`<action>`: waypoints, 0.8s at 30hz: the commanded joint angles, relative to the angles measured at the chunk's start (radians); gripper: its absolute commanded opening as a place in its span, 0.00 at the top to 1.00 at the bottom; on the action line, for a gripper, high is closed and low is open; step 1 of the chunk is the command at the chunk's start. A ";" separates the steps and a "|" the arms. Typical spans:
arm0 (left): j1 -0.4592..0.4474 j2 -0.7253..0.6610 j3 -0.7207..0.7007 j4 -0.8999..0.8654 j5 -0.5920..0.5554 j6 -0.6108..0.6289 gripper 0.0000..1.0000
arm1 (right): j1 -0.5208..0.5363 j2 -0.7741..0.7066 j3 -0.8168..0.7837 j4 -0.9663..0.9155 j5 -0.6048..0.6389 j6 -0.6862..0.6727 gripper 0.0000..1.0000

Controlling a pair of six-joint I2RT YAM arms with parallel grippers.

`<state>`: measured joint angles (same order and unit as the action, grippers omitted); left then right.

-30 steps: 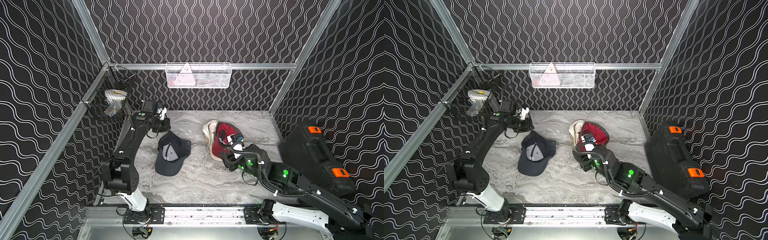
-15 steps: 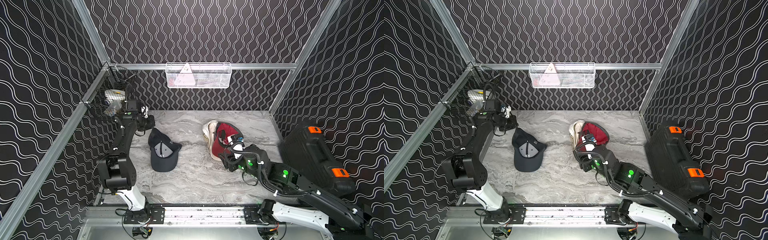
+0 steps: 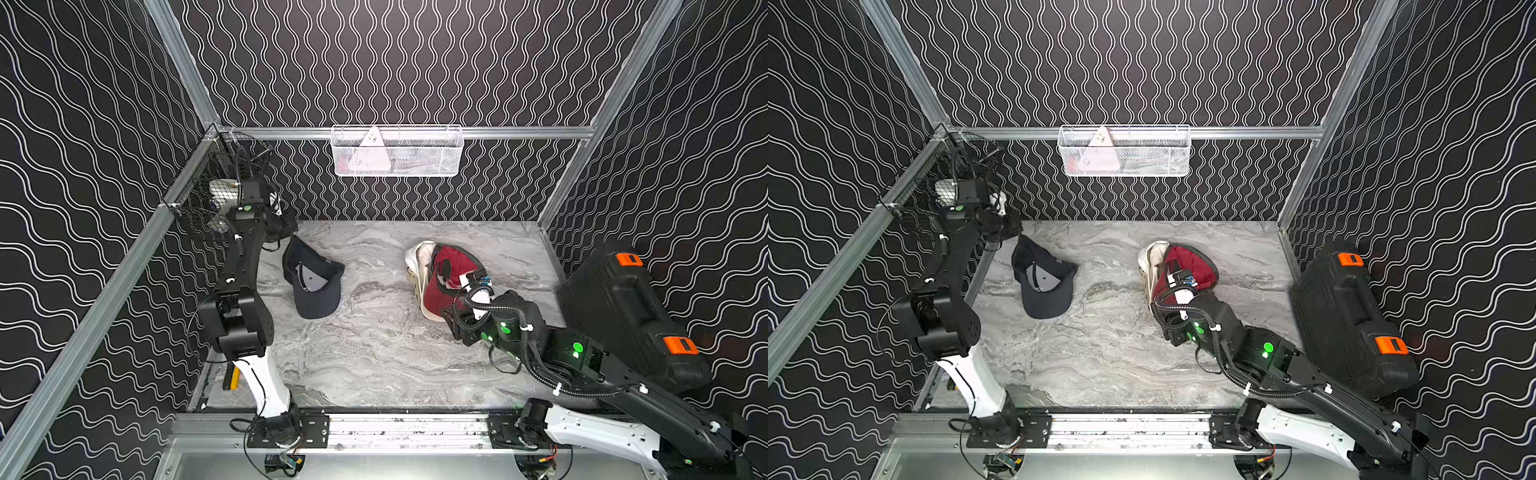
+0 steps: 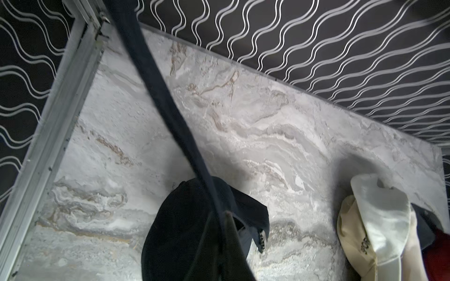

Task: Open the adjustable buckle of the baseball cap
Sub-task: Place the baseball cap at the center of the board.

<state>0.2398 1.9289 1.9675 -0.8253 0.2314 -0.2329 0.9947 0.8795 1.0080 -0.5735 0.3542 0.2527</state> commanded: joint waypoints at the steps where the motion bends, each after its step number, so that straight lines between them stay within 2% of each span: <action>1: 0.005 0.037 0.070 -0.052 -0.028 -0.017 1.00 | -0.001 -0.002 -0.006 -0.006 0.004 0.014 0.35; 2: 0.006 0.044 0.079 -0.056 -0.045 -0.023 1.00 | -0.002 -0.004 -0.006 -0.009 0.005 0.016 0.35; 3: 0.006 0.048 0.083 -0.059 -0.051 -0.027 0.93 | -0.002 -0.008 -0.006 -0.014 0.009 0.018 0.35; 5: 0.006 0.047 0.071 -0.051 -0.043 -0.036 0.59 | -0.002 -0.025 -0.005 -0.021 0.021 0.023 0.35; 8: -0.026 -0.015 0.009 0.001 -0.067 -0.035 0.40 | -0.002 -0.043 0.006 -0.032 0.040 0.023 0.34; 12: -0.108 -0.103 -0.022 0.009 -0.167 0.011 0.32 | -0.002 -0.038 0.036 -0.055 0.056 0.016 0.33; 16: -0.217 -0.220 -0.114 0.081 -0.169 0.052 0.30 | -0.004 -0.020 0.061 -0.065 0.068 0.013 0.32; 17: -0.286 -0.240 -0.134 0.098 -0.164 0.068 0.30 | -0.003 -0.019 0.064 -0.063 0.082 0.017 0.32; 24: -0.563 -0.236 -0.205 0.180 -0.087 0.105 0.30 | -0.005 -0.054 0.093 -0.097 0.177 0.079 0.31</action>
<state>-0.2581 1.6863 1.7828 -0.7120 0.1059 -0.1596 0.9913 0.8391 1.0821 -0.6376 0.4637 0.2821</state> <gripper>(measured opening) 0.699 0.687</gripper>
